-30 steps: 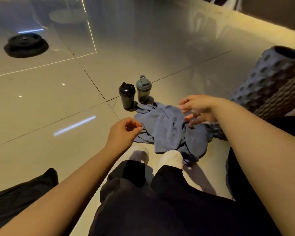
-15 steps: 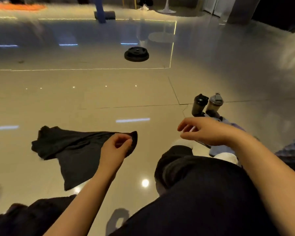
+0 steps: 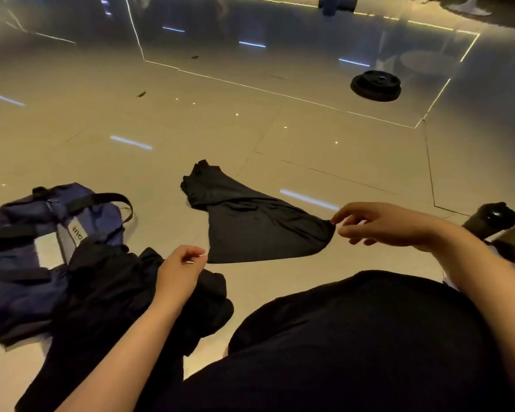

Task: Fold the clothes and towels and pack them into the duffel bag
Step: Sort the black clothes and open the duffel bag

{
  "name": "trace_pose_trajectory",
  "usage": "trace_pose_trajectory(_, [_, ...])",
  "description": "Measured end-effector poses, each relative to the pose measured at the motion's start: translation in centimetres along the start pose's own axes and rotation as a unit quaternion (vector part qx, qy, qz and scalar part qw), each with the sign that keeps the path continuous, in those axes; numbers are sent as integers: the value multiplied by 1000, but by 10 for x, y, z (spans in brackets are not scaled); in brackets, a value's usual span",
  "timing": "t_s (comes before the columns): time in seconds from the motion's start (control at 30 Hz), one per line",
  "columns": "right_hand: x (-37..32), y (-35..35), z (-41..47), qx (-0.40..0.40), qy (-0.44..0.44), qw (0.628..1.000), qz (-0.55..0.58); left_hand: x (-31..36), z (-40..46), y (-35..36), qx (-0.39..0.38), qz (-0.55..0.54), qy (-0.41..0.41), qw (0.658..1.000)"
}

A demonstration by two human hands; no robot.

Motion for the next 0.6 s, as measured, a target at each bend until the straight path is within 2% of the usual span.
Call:
trace_pose_trajectory(0.13, [-50,6,10,-79,-24,996,-26,-29,24,-58,59,89,-8,994])
trace_pose_trajectory(0.23, [-104,19,37,-132,-31,967,-216,-53,29,-105,113,181,-25,977])
trace_pose_trajectory(0.3, [-147,35,65,-129,-55,930,-340,-68,25,-136,150,241,-42,958])
trace_pose_trajectory(0.33, [-169,47,82,-122,-76,920,-364,-79,23,-151,166,269,-57,947])
trace_pose_trajectory(0.4, [-208,81,118,-110,-117,921,-355,-105,17,-178,184,291,-122,931])
trace_pose_trajectory(0.5, [-236,155,168,-132,-129,950,-253,-151,14,-199,172,217,-222,935])
trace_pose_trajectory(0.6, [-233,229,185,-184,-103,962,-174,-172,25,-186,125,102,-229,960])
Point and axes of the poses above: each hand's wrist, its own z-axis towards the middle knuckle, its own y-axis out of the palm, x = y × z, the point moved 5 cm from there along z, towards the middle knuckle, and after that the axes turned 13 degrees about -z, right-handed, at the moved point
